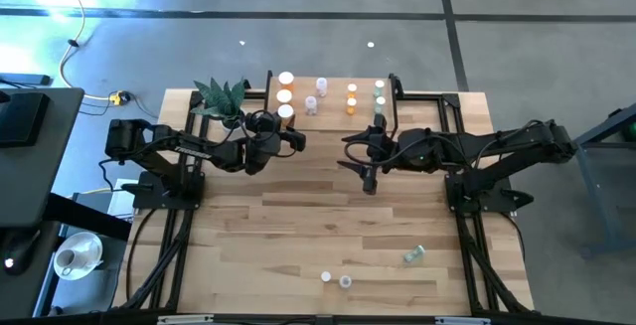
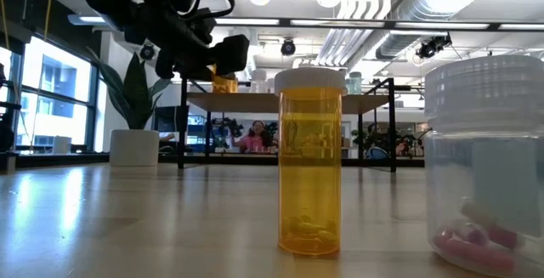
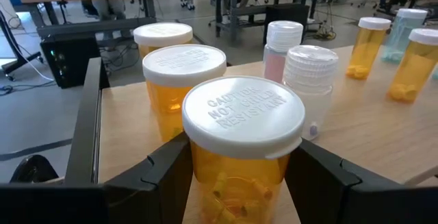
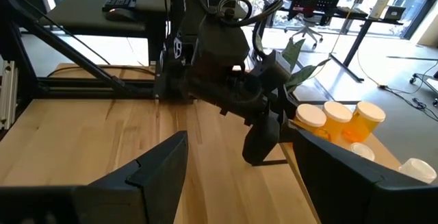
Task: Pick and place medicine bottles onto shelf by color
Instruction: Put the large orange pill bottle aligned with the other large orange pill bottles on the shelf
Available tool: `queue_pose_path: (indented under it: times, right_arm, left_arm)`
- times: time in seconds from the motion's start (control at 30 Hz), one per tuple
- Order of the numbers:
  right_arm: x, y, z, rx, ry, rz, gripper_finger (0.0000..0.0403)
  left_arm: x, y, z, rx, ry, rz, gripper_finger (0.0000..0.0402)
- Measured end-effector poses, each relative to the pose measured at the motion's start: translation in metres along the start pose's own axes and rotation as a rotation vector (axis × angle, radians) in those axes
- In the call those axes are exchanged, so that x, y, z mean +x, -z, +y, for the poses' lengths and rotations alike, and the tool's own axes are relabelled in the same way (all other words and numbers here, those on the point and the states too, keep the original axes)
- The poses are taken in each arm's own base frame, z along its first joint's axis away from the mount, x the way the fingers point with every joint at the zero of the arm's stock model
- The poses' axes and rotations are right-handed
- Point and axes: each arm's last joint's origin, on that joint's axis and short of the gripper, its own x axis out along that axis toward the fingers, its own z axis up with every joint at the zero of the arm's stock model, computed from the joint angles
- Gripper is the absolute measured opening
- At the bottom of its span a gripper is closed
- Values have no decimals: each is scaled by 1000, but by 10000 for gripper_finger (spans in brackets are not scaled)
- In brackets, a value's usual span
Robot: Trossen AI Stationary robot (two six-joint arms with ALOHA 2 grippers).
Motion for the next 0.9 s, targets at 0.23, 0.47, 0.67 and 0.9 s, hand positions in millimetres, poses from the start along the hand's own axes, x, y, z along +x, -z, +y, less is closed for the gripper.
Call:
queue_pose_path:
  times: [0.23, 0.47, 0.67, 0.9]
  right_arm:
    - [0, 0, 0, -2, 0, 4, 256]
    - [0, 1, 0, -4, -1, 10, 256]
    - [0, 2, 0, -7, -1, 19, 256]
    - [0, 2, 0, -7, -1, 19, 256]
  left_arm:
    - [0, 1, 1, -28, -45, -12, 195]
    - [0, 0, 2, -33, -53, -15, 195]
    - [0, 0, 2, -33, -54, -16, 195]
    - [0, 0, 2, -43, -55, -17, 195]
